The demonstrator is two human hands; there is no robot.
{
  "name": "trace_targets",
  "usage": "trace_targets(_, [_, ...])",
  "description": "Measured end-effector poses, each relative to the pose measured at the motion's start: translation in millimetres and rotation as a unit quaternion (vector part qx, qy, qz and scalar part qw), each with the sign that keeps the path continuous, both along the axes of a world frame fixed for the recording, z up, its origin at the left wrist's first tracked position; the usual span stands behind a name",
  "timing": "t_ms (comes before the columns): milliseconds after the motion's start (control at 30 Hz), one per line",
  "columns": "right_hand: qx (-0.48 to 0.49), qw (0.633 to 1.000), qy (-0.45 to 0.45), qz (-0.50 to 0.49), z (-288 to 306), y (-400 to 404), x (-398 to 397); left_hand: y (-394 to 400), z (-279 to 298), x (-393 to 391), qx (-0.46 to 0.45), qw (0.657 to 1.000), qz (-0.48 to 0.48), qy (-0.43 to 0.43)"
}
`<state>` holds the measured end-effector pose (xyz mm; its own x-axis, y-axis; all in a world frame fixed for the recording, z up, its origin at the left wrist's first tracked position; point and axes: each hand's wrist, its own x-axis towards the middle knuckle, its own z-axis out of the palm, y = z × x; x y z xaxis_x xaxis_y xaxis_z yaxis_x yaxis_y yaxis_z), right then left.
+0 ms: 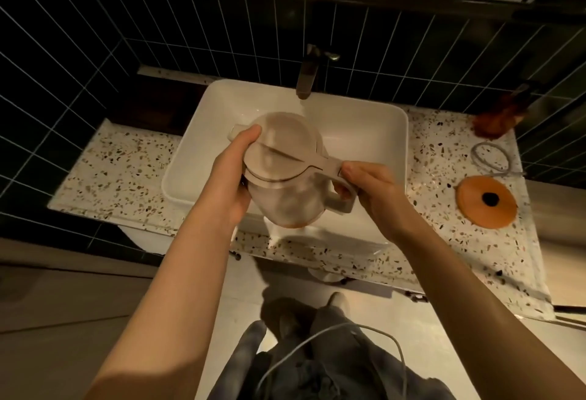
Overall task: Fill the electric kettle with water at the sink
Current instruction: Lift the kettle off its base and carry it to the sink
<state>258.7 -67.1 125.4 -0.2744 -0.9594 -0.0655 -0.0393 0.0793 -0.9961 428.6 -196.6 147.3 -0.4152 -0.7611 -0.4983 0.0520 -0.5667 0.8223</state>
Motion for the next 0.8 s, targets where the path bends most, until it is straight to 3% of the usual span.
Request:
trace_targets(233, [0.015, 1.0, 0.001, -0.008, -3.1, -30.1, -3.9, -19.5, -4.2, -9.8, -0.111, 0.987, 0.076, -0.092])
trace_targets(367, [0.054, 0.998, 0.017, -0.001, -9.0, -44.7, -14.5, -35.4, 0.5, -20.3, -0.233, 0.95, 0.114, -0.174])
trace_targets(600, [0.069, 0.998, 0.011, -0.003, -12.5, -72.3, -37.3, -54.1, -3.8, -53.9, -0.261, 0.948, 0.084, -0.164])
trace_targets(800, [0.079, 0.997, -0.012, 0.023, -18.4, -86.5, -55.5, -62.3, -8.5, -76.6, -0.242, 0.947, 0.12, -0.171])
